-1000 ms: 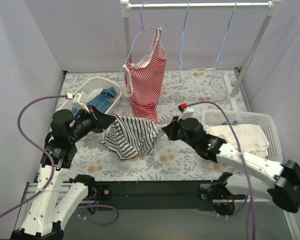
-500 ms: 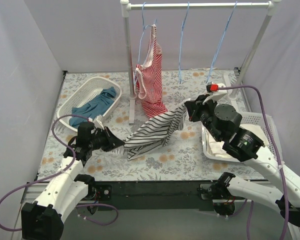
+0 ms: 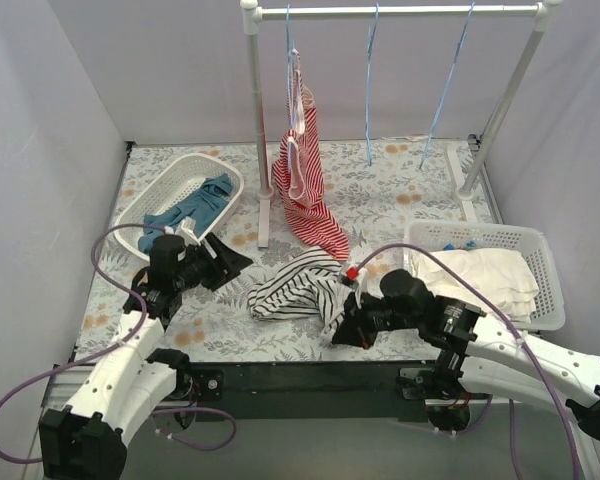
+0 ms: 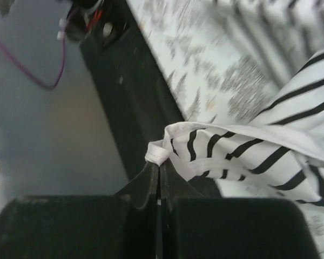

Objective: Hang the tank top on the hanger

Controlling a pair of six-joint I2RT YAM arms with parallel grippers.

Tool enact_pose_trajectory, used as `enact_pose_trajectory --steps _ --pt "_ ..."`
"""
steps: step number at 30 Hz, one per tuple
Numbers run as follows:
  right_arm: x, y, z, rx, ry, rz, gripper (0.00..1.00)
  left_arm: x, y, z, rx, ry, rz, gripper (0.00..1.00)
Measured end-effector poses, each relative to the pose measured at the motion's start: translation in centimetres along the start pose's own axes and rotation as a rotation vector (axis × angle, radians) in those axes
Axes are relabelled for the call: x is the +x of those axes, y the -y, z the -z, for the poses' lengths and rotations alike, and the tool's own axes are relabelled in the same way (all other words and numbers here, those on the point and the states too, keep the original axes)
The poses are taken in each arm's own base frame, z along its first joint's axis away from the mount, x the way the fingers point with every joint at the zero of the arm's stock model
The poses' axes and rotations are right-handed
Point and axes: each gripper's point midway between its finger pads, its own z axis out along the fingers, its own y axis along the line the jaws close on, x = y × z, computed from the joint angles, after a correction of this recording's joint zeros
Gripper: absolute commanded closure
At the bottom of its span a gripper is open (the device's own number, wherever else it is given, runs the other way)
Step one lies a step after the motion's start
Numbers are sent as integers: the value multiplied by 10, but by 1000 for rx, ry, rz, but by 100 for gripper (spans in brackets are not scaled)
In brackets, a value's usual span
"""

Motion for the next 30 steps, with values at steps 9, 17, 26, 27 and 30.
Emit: enact_pose_trajectory --steps 9,17,26,27,30 --pt "90 3 8 -21 -160 -128 99 15 70 -59 20 -150 -292 55" --pt "121 37 16 162 -159 -293 99 91 107 -117 -44 -267 -585 54" --pt "120 52 25 260 -50 -419 99 138 109 -187 -126 -321 -769 54" --pt "120 54 26 269 -42 -427 99 143 104 -192 -135 -334 -781 54" --pt "118 57 27 287 -18 -442 99 155 92 -203 -163 -370 -810 54"
